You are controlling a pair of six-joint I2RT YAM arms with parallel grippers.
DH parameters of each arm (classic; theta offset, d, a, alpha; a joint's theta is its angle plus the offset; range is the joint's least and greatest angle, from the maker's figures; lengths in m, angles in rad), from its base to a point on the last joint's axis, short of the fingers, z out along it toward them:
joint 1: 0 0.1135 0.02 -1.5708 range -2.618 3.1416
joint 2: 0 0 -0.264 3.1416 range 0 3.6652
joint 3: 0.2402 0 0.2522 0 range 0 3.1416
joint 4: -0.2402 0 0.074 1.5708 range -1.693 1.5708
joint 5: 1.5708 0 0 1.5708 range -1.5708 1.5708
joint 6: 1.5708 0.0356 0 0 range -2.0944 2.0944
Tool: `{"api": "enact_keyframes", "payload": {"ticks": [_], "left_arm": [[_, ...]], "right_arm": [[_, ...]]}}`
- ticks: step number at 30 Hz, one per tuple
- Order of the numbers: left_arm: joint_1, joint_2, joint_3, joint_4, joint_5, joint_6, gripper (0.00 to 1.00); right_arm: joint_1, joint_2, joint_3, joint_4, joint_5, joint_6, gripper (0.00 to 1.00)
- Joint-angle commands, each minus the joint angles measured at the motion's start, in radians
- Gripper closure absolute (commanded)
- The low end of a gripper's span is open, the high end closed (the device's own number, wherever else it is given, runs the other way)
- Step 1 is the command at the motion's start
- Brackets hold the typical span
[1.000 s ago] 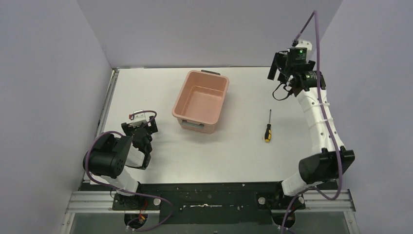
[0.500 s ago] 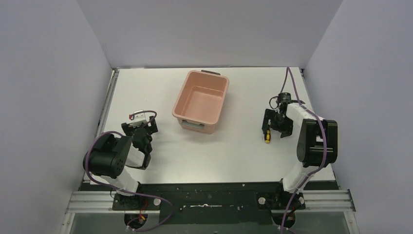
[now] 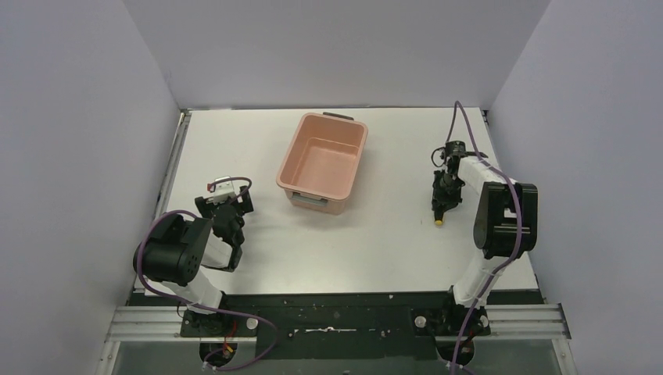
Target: Put the screwdriver in the bin
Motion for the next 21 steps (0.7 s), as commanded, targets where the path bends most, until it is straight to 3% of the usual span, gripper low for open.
{"api": "enact_keyframes", "payload": {"ticks": [1, 8, 11, 15, 21], "left_arm": [[0.005, -0.016, 0.005, 0.035, 0.005, 0.006, 0.03], [0.004, -0.015, 0.005, 0.035, 0.004, 0.005, 0.03], [0.004, -0.015, 0.005, 0.034, 0.005, 0.006, 0.03], [0.004, -0.015, 0.005, 0.033, 0.006, 0.005, 0.03], [0.004, -0.015, 0.005, 0.033, 0.006, 0.004, 0.03]], "right_arm": [[0.002, -0.023, 0.250, -0.134, 0.050, -0.026, 1.00], [0.010, -0.052, 0.704, -0.343, 0.017, 0.053, 1.00], [0.043, -0.045, 0.789, -0.357, 0.024, 0.101, 1.00], [0.165, -0.029, 0.831, -0.297, 0.024, 0.193, 1.00], [0.486, 0.062, 0.946, -0.092, -0.014, 0.287, 1.00]]}}
